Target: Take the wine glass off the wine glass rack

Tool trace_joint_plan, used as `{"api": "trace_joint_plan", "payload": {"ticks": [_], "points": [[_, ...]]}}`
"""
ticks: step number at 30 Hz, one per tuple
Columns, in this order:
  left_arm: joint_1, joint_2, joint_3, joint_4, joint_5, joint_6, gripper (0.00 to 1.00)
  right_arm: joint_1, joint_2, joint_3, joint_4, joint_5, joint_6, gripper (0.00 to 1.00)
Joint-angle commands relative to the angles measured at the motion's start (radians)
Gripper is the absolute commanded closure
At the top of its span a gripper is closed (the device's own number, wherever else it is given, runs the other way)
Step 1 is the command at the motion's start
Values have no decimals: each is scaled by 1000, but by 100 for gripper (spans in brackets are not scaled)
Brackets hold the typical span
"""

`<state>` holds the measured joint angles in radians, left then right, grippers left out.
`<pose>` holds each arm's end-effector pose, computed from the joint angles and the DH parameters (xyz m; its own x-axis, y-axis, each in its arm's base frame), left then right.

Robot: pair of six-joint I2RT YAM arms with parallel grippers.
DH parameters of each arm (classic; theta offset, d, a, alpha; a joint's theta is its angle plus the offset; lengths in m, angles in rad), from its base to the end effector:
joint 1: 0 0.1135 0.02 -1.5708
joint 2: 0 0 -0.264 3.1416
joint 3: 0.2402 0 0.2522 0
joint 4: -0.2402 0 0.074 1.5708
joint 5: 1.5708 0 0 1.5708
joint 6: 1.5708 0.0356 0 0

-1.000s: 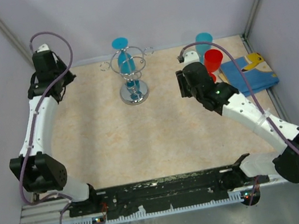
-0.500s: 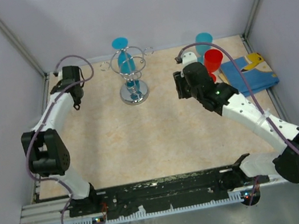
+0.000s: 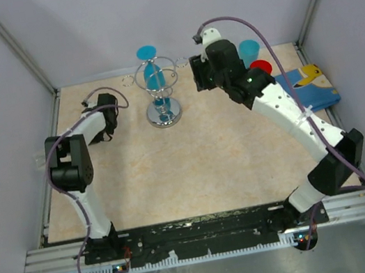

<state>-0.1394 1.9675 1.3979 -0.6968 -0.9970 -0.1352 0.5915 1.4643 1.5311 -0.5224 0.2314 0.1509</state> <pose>0.3890 -0.0244 0.1864 -0.9127 0.0542 -0.4050 -0.2996 0.5852 0.7535 0.2784 0.1772 0.4044 -0.4170 -0.1038 -0.9030 -0.3126 0.9492 0.0352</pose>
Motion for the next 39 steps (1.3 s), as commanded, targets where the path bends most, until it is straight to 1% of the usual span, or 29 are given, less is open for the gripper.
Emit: {"api": "trace_joint_plan", "payload": {"ticks": [1, 3, 4, 6, 11, 14, 17, 23, 29, 39], "points": [[-29, 77, 23, -31, -138, 18, 100, -21, 115, 269, 0, -87, -33, 45], [-38, 101, 23, -29, -150, 27, 100, -36, 224, 426, -62, -142, 3, 39], [-44, 110, 23, -23, -155, 34, 100, -38, 280, 505, -109, -157, 9, 38], [-53, 123, 19, 4, -161, 57, 100, -29, 358, 609, -173, -154, 12, 37], [-57, 172, 27, 36, -196, 99, 100, -28, 411, 684, -150, -135, 9, 36], [-61, 211, 44, 27, -189, 106, 100, -29, 439, 741, -155, -136, 6, 35], [-68, 232, 45, 43, -176, 122, 100, -29, 437, 742, -140, -134, 4, 34], [-79, 271, 41, 62, -143, 144, 100, -32, 375, 658, -78, -115, -6, 33], [-90, 292, 32, 71, -92, 149, 100, -41, 363, 641, -77, -117, -8, 32], [-118, 330, 43, 60, -63, 125, 100, -52, 347, 604, -59, -124, -11, 32]]}}
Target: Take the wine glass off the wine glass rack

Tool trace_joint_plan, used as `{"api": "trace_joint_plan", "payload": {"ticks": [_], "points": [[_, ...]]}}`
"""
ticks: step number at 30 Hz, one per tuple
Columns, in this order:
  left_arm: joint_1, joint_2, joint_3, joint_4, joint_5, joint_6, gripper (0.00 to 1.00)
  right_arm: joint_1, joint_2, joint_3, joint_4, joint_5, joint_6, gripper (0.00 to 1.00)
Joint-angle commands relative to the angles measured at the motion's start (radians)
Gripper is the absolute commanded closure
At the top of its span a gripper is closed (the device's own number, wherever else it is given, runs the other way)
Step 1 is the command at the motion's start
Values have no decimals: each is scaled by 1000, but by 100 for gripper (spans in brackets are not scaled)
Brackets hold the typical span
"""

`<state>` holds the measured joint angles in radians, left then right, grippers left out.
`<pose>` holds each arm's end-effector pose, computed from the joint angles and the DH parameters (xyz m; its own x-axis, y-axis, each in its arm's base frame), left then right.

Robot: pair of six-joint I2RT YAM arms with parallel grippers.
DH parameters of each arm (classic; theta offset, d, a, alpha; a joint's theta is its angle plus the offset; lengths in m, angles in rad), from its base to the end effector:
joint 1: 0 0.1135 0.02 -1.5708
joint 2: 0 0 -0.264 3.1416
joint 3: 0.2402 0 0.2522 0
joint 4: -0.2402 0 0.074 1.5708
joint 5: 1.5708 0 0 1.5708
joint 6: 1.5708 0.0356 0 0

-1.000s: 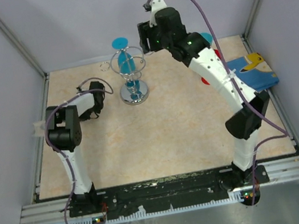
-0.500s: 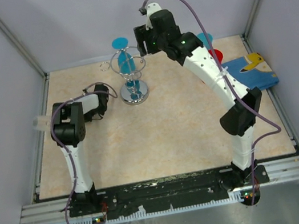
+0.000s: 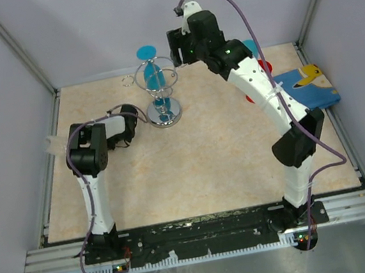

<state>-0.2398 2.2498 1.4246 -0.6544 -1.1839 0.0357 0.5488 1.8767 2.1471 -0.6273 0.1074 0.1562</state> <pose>0.4003 -0.0639 0.0926 -0.9665 0.2502 -0.0581 0.0422 0.3779 0.9249 0.3621 0.2169 0.4503 -0.3618 -0.0399 -0.9314 -0.3813 0.9180 0.1088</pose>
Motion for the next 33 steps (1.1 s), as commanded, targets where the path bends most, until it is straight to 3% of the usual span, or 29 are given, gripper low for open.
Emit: {"api": "trace_joint_plan", "payload": {"ticks": [1, 6, 23, 33], "points": [[-17, 54, 22, 9, 124, -55, 100, -11, -68, -15, 49, -1, -17, 32], [-19, 62, 48, -21, 161, -96, 90, -16, -67, -18, 49, -4, -17, 32], [-44, 84, 80, -60, 210, -145, 83, -17, -62, -23, 54, -17, -4, 32], [-58, 90, 82, -75, 211, -184, 69, -17, -65, -31, 54, -12, -10, 32]]}}
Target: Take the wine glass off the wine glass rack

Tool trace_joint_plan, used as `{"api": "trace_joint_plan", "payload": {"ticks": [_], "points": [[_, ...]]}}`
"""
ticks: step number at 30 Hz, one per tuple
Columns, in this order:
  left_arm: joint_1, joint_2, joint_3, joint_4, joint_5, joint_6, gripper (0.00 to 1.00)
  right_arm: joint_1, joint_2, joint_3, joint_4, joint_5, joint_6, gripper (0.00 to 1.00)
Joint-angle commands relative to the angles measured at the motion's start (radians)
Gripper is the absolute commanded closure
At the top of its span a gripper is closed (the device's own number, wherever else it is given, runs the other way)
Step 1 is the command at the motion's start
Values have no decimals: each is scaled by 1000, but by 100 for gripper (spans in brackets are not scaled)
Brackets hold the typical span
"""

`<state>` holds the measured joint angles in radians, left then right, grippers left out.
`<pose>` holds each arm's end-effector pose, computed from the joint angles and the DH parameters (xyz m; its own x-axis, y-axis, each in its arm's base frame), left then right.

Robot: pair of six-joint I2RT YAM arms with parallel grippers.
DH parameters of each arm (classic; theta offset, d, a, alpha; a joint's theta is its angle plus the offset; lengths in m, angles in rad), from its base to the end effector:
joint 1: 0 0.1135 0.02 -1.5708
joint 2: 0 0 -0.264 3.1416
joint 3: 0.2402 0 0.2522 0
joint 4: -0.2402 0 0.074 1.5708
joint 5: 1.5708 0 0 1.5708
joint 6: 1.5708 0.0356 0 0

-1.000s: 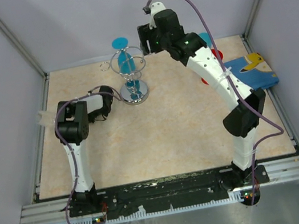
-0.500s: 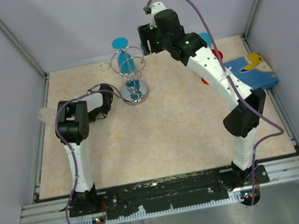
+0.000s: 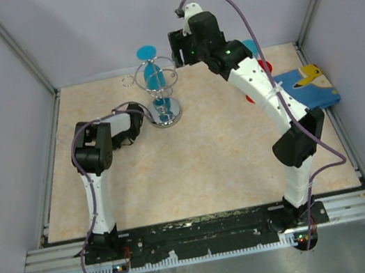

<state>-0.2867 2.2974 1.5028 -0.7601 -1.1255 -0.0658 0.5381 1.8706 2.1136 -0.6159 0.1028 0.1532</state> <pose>0.4035 -0.0855 0.0887 -0.9641 0.2547 -0.0754 0.0446 0.4349 0.8994 0.3653 0.2137 0.4430 -0.3744 -0.0467 -0.9261 -0.3750 0.9210 0.1052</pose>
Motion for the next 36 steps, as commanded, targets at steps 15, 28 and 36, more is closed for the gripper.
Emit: {"api": "trace_joint_plan", "payload": {"ticks": [15, 28, 36], "points": [[-27, 58, -5, 24, 180, -108, 73, -8, -69, -12, 53, -2, -10, 33], [-37, 96, 8, 20, 195, -108, 90, -13, -79, -38, 63, 6, -20, 32], [-13, 128, 37, 24, 163, -81, 100, -17, -102, -77, 75, 12, -32, 32]]}}
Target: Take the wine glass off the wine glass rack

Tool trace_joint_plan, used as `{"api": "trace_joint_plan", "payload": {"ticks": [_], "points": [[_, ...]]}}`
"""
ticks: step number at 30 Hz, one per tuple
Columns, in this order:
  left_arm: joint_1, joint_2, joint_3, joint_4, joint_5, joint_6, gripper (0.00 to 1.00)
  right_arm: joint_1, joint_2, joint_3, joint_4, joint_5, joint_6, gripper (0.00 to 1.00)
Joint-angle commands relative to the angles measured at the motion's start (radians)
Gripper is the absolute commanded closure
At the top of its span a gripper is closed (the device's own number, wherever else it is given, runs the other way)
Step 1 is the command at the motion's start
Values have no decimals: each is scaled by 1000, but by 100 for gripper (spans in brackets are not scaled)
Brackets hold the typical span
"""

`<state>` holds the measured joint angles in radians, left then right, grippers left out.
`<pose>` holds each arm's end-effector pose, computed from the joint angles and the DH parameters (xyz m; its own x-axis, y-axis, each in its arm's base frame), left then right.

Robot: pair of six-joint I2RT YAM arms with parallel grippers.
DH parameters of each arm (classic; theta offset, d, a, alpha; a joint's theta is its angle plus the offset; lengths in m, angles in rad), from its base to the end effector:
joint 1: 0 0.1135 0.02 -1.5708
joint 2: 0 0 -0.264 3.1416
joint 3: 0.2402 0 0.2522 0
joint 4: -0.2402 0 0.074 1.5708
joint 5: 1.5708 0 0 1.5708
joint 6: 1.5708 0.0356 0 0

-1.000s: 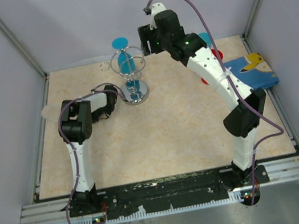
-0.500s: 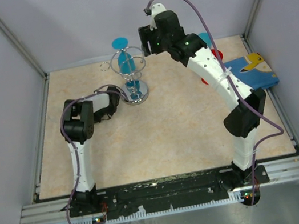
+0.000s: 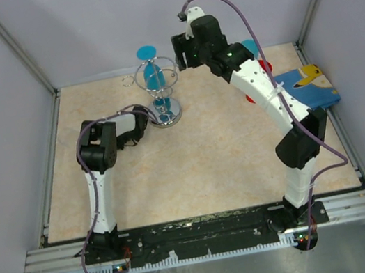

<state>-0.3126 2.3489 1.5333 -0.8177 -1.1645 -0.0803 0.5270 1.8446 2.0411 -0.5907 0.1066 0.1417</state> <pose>0.4015 -0.0954 0.0764 -0.9607 0.2772 -0.0113 0.0994 0.3819 0.9188 0.3657 0.2084 0.4323 -0.3873 -0.0629 -0.9198 -0.3641 0.9270 0.0899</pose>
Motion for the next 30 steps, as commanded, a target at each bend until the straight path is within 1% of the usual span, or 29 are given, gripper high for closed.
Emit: {"api": "trace_joint_plan", "payload": {"ticks": [1, 5, 13, 18, 23, 27, 29, 30], "points": [[21, 80, 10, 81, 199, -63, 100, -8, -78, -7, 51, 9, -23, 32], [51, 94, 32, 69, 206, -73, 100, -10, -89, -26, 59, 8, -26, 32], [44, 88, 28, 81, 241, -97, 100, -20, -94, -44, 71, 1, -27, 32], [44, 70, 14, 110, 279, -102, 95, -19, -94, -44, 70, -3, -24, 32], [32, 48, 0, 146, 309, -100, 95, -19, -97, -45, 67, 5, -26, 32], [5, 35, -17, 177, 298, -89, 94, -20, -98, -45, 67, 5, -27, 32], [-4, 29, -23, 189, 302, -85, 93, -20, -97, -45, 66, 5, -26, 32], [-8, 27, -24, 195, 306, -85, 90, -21, -97, -47, 66, 5, -25, 32]]}}
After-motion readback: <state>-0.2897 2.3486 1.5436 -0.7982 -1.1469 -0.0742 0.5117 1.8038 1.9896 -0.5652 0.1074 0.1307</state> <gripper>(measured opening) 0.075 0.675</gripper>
